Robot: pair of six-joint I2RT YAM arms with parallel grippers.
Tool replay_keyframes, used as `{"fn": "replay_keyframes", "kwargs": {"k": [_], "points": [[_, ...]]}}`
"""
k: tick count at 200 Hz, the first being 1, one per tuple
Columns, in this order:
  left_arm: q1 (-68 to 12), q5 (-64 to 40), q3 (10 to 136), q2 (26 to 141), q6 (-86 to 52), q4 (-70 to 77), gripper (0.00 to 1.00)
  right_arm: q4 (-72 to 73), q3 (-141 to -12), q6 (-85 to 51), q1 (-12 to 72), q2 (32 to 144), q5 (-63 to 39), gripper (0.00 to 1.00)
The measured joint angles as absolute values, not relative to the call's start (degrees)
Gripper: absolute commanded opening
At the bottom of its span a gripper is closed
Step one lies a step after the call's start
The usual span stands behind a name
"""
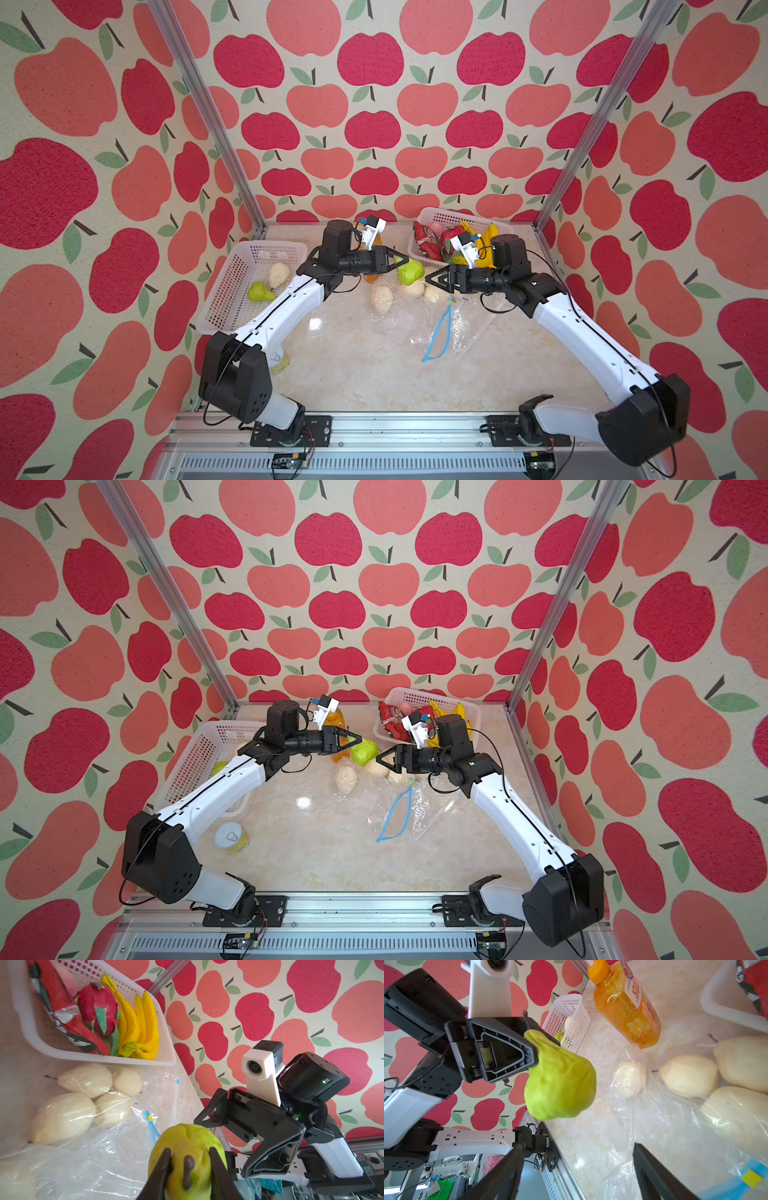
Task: Open the zip-top bag and take out the pear
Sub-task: Pick up the pear from the zipper food storage bag, then place the pear in the basket.
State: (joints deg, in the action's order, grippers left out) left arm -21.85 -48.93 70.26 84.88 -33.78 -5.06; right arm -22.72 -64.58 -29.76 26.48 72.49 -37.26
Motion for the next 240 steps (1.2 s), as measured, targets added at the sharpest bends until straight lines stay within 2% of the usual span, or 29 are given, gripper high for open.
{"fn": "replay_keyframes", "kwargs": {"k": [42, 83, 128, 201, 225, 240], "points": [[-7.57, -36.32, 74.67, 82.59, -22.41, -18.79, 0.31, -31.88, -65.80, -26.39, 25.76, 72.44, -27.92, 0.77], [4.08, -22.17, 79.33, 84.71, -13.47, -26.13, 0.30, -38.04, -65.76, -24.43, 25.76, 72.10, -21.26, 0.76], [8.16, -11.00, 83.29, 93.30, -7.27, -30.85, 0.32, -39.77, -65.08, -23.40, 25.76, 70.76, -18.44, 0.77], [12.51, -4.99, 81.80, 99.44, -3.88, -35.59, 0.32, -40.12, -61.78, -23.35, 25.71, 70.06, -17.87, 0.78], [13.58, -4.67, 81.69, 100.57, -3.31, -35.94, 0.44, -40.12, -61.63, -23.35, 25.69, 69.76, -17.89, 0.80], [13.67, -4.43, 81.69, 102.02, -3.18, -36.45, 0.56, -40.16, -61.58, -23.38, 25.69, 69.60, -18.06, 0.82]]}}
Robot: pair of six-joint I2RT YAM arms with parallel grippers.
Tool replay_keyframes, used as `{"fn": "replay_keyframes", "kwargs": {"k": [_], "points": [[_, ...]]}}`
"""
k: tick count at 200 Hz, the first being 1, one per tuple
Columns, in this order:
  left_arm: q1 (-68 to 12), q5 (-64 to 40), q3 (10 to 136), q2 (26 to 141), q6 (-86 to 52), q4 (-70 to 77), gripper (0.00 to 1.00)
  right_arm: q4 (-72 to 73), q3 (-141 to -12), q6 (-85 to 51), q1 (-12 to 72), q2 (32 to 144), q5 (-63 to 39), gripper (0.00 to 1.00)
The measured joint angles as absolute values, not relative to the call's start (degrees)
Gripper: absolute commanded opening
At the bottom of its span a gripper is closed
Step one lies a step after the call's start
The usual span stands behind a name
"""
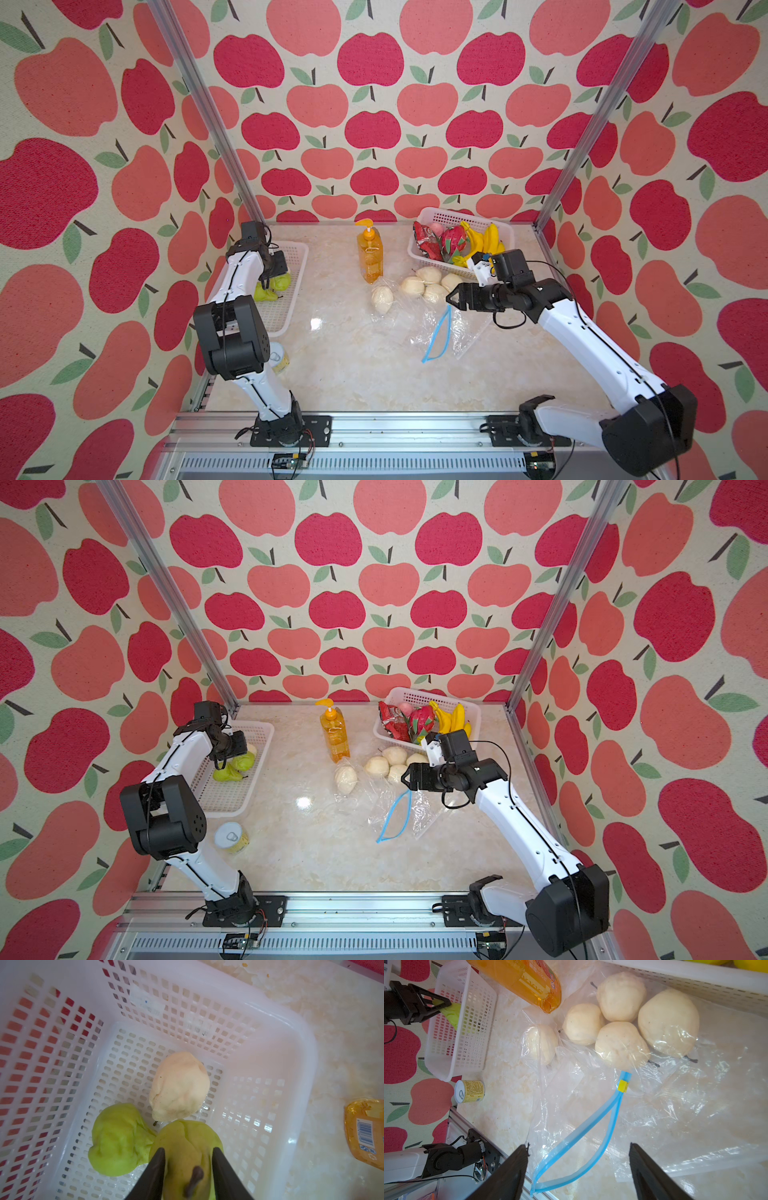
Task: Open the zip-top bag and take out the pear
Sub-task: Place the pear in the basket.
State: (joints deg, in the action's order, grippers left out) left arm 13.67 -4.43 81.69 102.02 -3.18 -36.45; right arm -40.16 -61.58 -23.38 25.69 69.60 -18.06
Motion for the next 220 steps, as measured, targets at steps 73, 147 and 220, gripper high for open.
{"fn": "replay_keyframes", "kwargs": {"k": [73, 147, 220], "points": [[11.86, -6.59, 81.76, 97.69, -4.12, -40.47, 0.75, -40.16, -58.00, -25.41, 21.82, 64.84, -22.02, 0.39], [-5.89, -22.81, 78.56, 86.59, -8.21, -38.48, 0.73, -36.47, -47.31, -32.60, 20.36, 61.87, -28.05, 0.16], [-11.22, -31.44, 68.12, 90.17, -10.85, -33.80, 0.69, -22.79, -43.62, -44.47, 31.14, 70.91, -26.57, 0.21]]}}
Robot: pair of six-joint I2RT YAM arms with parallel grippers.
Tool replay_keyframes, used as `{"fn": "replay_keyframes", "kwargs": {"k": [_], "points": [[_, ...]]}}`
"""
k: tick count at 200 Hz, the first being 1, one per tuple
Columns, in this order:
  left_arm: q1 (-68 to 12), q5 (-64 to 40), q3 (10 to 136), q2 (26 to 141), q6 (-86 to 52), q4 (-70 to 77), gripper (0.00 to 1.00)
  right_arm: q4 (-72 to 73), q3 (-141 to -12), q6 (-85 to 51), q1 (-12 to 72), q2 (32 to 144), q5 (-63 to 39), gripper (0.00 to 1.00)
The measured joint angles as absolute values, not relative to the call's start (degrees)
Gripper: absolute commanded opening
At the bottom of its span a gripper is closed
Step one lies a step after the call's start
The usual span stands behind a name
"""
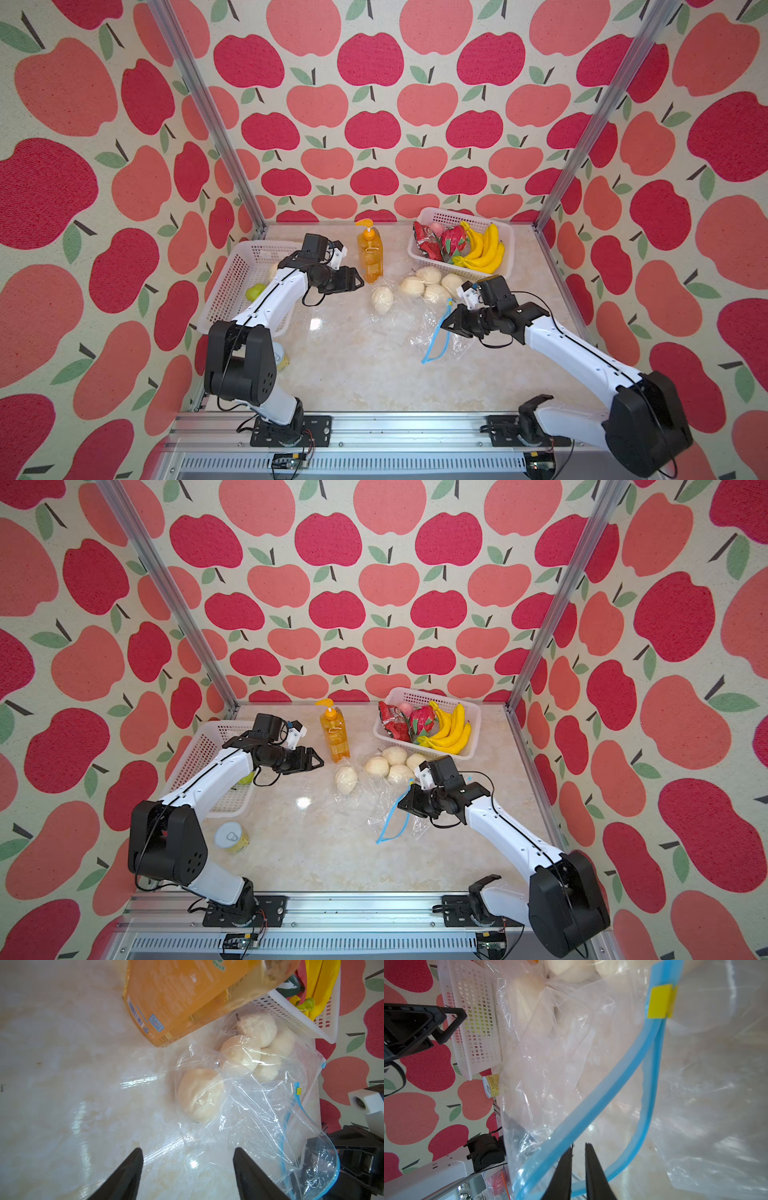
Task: Open the zip-top bag and take out the pear
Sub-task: Place the pear in the basket, then adjust the zipper food storage bag at the center of the board.
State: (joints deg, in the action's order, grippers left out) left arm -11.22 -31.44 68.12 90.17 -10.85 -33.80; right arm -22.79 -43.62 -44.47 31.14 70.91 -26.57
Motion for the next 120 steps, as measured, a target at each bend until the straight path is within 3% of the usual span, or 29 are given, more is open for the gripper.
{"fn": "replay_keyframes", "kwargs": {"k": [39, 61, 99, 120], "points": [[-13.74, -33.67, 64.73, 91.55, -11.88, -29.67, 0.75, -17.04, -42.87, -49.95, 35.59, 75.29, -22.48, 0.50], [-15.86, -34.17, 62.65, 92.95, -13.04, -26.74, 0.80, -14.55, -42.28, -52.23, 36.82, 75.66, -20.18, 0.62], [-16.97, -35.42, 60.25, 96.86, -15.18, -21.30, 0.81, -11.25, -42.06, -54.52, 37.12, 75.68, -17.67, 0.71], [-16.97, -35.40, 60.25, 99.59, -15.70, -18.76, 0.75, -10.04, -41.98, -54.81, 37.12, 75.68, -16.99, 0.73]]}}
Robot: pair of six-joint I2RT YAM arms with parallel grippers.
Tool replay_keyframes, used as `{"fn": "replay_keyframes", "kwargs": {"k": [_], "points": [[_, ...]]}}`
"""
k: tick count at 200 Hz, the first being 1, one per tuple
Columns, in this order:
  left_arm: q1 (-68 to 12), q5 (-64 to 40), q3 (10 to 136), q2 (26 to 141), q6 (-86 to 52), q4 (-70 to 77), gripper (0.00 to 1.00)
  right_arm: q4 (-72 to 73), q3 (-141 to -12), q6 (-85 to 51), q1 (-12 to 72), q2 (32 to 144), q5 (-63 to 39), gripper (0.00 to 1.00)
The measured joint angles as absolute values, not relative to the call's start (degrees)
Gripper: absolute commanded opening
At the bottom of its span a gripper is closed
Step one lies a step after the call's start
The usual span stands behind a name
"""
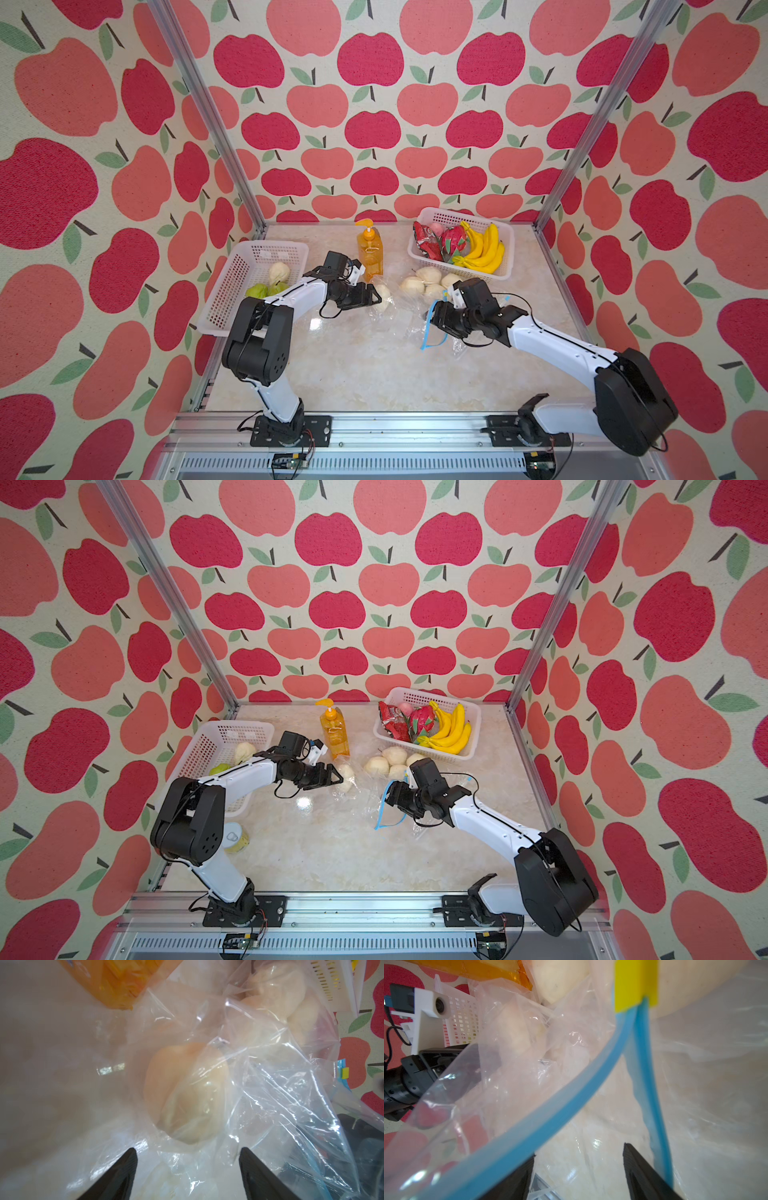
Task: Open the zip-top bag and take out the pear
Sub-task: Adjust the zipper food storage bag at the center of the board.
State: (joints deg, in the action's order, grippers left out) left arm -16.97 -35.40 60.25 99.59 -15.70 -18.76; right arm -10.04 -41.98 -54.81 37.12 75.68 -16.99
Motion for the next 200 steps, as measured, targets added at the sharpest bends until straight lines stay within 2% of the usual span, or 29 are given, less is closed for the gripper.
{"fn": "replay_keyframes", "kwargs": {"k": [40, 61, 91, 129, 165, 200], "points": [[-17.04, -35.42, 60.23, 101.36, -16.36, -15.79, 0.43, -8.40, -41.32, -54.81, 37.12, 76.42, -16.95, 0.73], [-17.04, -35.51, 60.03, 101.36, -16.27, -13.82, 0.22, -7.86, -41.01, -54.78, 37.12, 76.53, -16.97, 0.73], [-17.17, -35.81, 59.27, 101.36, -17.06, -11.92, 0.00, -7.27, -40.77, -54.76, 37.12, 76.62, -16.97, 0.72], [-19.53, -36.29, 56.71, 97.58, -17.10, -10.70, 0.00, -7.25, -40.38, -54.76, 37.12, 76.60, -16.93, 0.73], [-28.40, -36.53, 58.50, 87.35, -17.12, -10.92, 0.00, -7.09, -38.72, -54.78, 37.12, 76.12, -16.29, 0.77], [-35.16, -36.01, 62.43, 84.20, -17.10, -11.57, 0.00, -7.33, -37.34, -55.02, 36.82, 73.97, -14.59, 0.79]]}}
